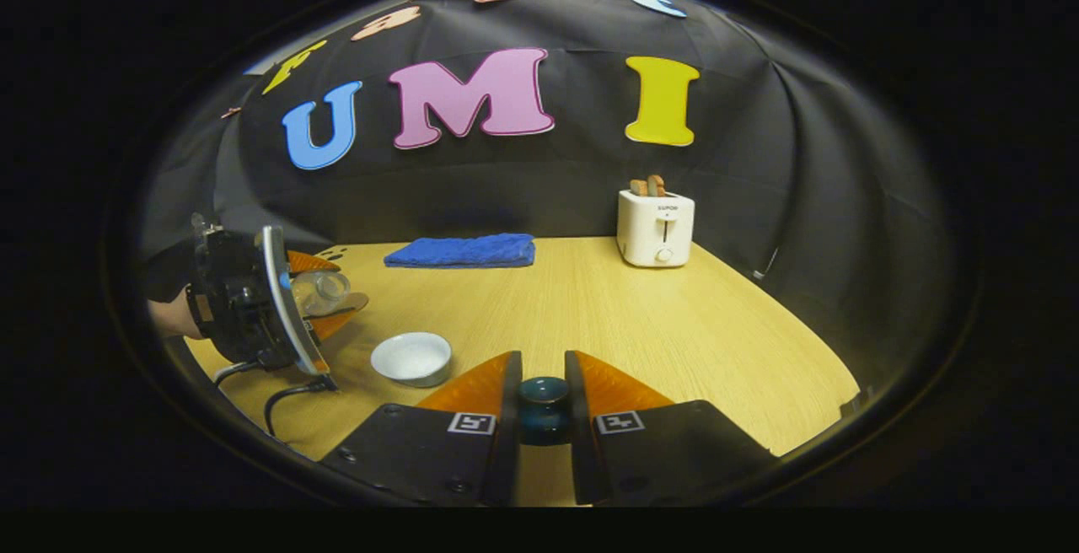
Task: Open the teacup lid with one hand, grasp the water bottle and pour water into the teacup with the other hand; after pouring, place the water bottle on the coaster and then close the teacup lid.
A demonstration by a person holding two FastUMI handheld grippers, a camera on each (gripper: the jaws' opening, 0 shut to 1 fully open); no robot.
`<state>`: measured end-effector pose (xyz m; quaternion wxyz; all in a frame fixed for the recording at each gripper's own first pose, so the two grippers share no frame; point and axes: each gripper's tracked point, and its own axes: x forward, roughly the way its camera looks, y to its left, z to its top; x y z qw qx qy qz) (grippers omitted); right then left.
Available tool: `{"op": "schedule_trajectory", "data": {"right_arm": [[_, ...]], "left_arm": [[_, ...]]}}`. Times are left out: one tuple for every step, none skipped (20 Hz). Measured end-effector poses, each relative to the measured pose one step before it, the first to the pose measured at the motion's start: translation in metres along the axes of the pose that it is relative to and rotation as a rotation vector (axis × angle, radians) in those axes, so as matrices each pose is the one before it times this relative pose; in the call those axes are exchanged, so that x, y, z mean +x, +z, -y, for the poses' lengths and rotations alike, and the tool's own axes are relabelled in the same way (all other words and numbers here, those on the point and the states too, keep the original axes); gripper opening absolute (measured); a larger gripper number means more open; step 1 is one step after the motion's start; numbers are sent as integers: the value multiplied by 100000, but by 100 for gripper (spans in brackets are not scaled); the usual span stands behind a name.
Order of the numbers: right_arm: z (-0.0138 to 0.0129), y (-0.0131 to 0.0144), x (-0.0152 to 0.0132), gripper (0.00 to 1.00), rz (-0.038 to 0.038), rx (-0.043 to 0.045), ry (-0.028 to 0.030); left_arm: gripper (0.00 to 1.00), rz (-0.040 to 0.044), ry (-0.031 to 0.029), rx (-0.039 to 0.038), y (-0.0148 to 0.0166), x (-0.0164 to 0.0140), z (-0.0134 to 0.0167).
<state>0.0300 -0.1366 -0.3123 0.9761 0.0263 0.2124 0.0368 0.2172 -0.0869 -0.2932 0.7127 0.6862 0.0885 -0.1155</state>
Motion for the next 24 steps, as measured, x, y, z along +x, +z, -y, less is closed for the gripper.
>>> {"op": "schedule_trajectory", "data": {"right_arm": [[294,-92,78,28,-47,-384,32],[148,-43,19,28,20,-130,332],[56,-68,7,28,-92,105,516],[79,-22,19,28,-122,-29,542],[71,-72,39,28,-90,-208,430],[45,-137,39,34,-91,-172,418],[28,-87,-40,28,-90,30,271],[14,-127,26,28,-139,100,169],[-25,-106,30,28,-77,273,118],[-2,-39,103,28,-12,494,138],[-104,-41,-2,34,-37,593,216],[-109,-88,115,28,-210,482,487],[-91,-119,63,28,-461,387,409],[-109,-51,13,29,-183,289,372],[-96,15,21,31,4,60,375],[-56,-15,92,28,84,-56,285],[-73,67,13,28,124,-22,341],[-143,37,49,28,158,-100,234],[-47,-51,42,28,72,-268,171],[-113,-41,100,28,-178,-402,142],[-44,-126,23,28,-183,-311,59],[-98,85,-93,28,272,51,82],[-102,4,3,28,303,215,34],[-27,21,58,28,82,205,61]], "left_arm": [[76,-159,-1871,2774,397,199,674],[76,654,-1379,3467,482,66,716],[76,530,-911,4269,381,138,397],[76,1008,-408,4933,354,199,118],[76,805,-525,5040,257,305,132],[76,552,-866,4272,228,216,200],[76,236,-563,3229,45,82,-20],[76,365,-492,2616,193,180,-12],[77,-245,-303,1933,10,290,-211],[76,-207,-308,1827,59,265,-54],[76,-426,-102,1694,-325,69,-126],[76,-31,-117,1652,-43,66,-40],[76,-291,-163,1511,-87,176,-115],[76,-280,-493,1460,-11,122,56],[76,-154,-144,1522,-114,150,-102],[76,-297,529,2095,-37,84,-166],[76,470,637,2240,102,81,-284],[76,227,660,1506,-190,68,-64],[76,180,-149,747,66,-268,87],[76,11,-214,583,-49,-39,-65],[76,-354,-170,1439,-77,3,-36],[76,-408,-330,1951,-148,142,-124],[76,30,-92,2176,-69,67,-149],[77,271,-194,2053,-55,111,-244]]}}
